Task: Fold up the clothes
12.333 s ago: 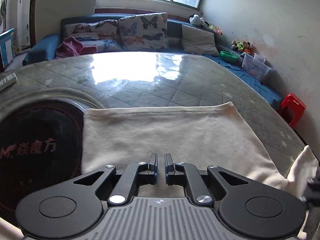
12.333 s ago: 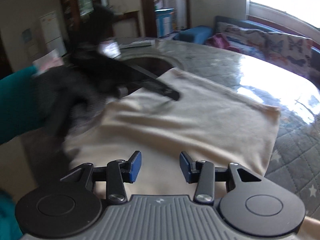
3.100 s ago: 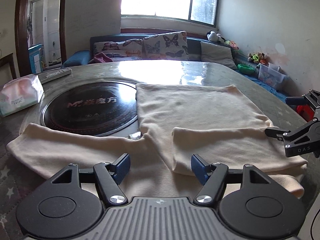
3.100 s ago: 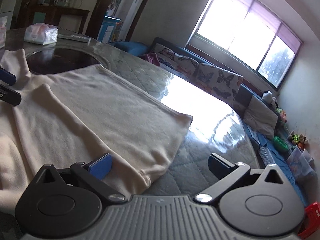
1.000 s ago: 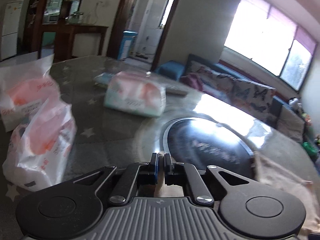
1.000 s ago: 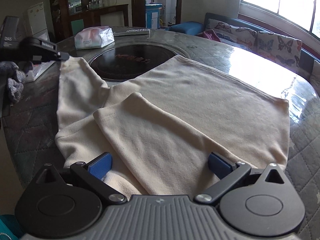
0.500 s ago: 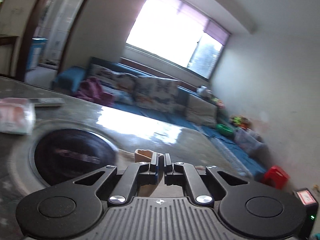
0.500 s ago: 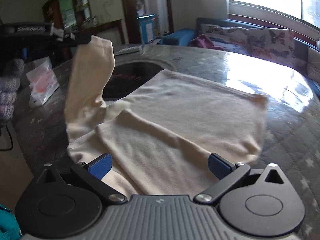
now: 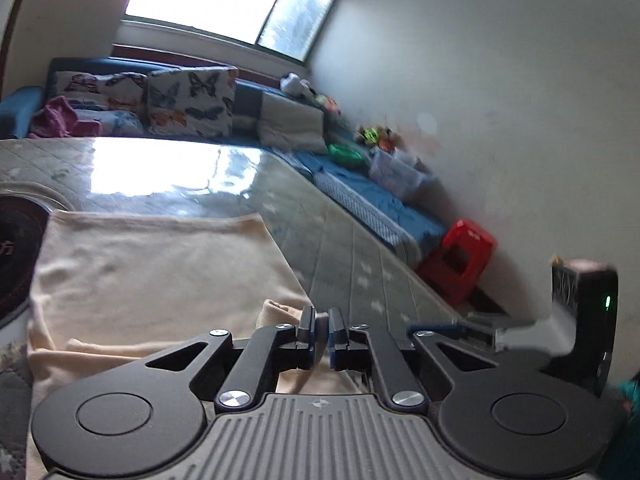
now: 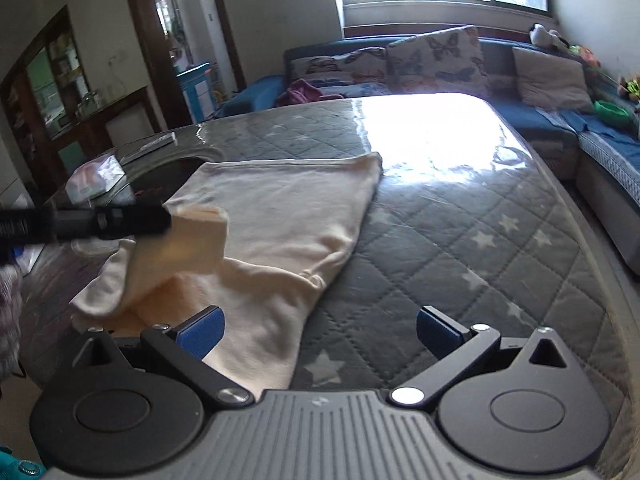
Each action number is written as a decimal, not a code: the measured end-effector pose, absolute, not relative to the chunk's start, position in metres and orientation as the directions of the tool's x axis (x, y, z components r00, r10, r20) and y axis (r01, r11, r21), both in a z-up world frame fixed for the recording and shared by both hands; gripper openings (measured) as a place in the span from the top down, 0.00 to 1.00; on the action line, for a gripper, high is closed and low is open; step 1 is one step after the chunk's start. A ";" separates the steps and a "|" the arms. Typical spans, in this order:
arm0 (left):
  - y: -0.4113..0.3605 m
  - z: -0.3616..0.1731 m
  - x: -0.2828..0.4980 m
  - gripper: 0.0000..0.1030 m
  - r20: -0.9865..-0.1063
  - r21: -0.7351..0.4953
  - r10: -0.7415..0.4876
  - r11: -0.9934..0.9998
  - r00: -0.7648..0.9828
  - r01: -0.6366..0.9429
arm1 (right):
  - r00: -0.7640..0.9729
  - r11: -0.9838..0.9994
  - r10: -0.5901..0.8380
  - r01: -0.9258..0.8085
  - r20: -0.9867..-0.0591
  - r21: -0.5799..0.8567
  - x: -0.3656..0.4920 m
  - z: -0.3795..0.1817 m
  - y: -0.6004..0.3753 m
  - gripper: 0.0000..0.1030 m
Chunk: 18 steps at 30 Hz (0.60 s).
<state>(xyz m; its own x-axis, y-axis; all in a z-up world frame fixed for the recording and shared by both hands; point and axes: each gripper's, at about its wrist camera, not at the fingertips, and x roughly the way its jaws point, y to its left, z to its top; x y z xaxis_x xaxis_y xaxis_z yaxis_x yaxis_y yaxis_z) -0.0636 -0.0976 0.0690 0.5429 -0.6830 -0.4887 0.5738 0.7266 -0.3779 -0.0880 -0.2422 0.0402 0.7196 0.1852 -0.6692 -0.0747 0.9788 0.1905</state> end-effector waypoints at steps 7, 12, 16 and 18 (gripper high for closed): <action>-0.060 0.064 -0.066 0.72 -0.523 -0.322 -0.643 0.757 0.560 0.568 | 0.728 0.977 0.198 -0.091 -0.656 0.194 -0.087 0.043 -0.234 0.00; -0.013 0.052 -0.060 0.75 -0.569 -0.254 -0.525 0.844 0.633 0.472 | 0.729 0.973 0.226 -0.132 -0.646 0.191 -0.080 0.045 -0.218 0.18; 0.011 0.037 -0.061 0.77 -0.606 -0.237 -0.467 0.879 0.644 0.414 | 0.714 0.964 0.265 -0.178 -0.648 0.198 -0.069 0.042 -0.201 0.33; 0.017 0.030 -0.061 0.77 -0.623 -0.218 -0.436 0.894 0.650 0.391 | 0.704 0.960 0.281 -0.197 -0.653 0.200 -0.065 0.040 -0.195 0.43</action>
<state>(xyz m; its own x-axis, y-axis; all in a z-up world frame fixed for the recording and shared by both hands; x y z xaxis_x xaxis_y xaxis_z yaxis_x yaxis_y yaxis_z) -0.0613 0.0173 0.0304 0.6498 -0.4356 -0.6229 0.3910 0.8943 -0.2176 -0.0650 -0.1949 0.0397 0.7037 0.2806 -0.6527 -0.1970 0.9597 0.2002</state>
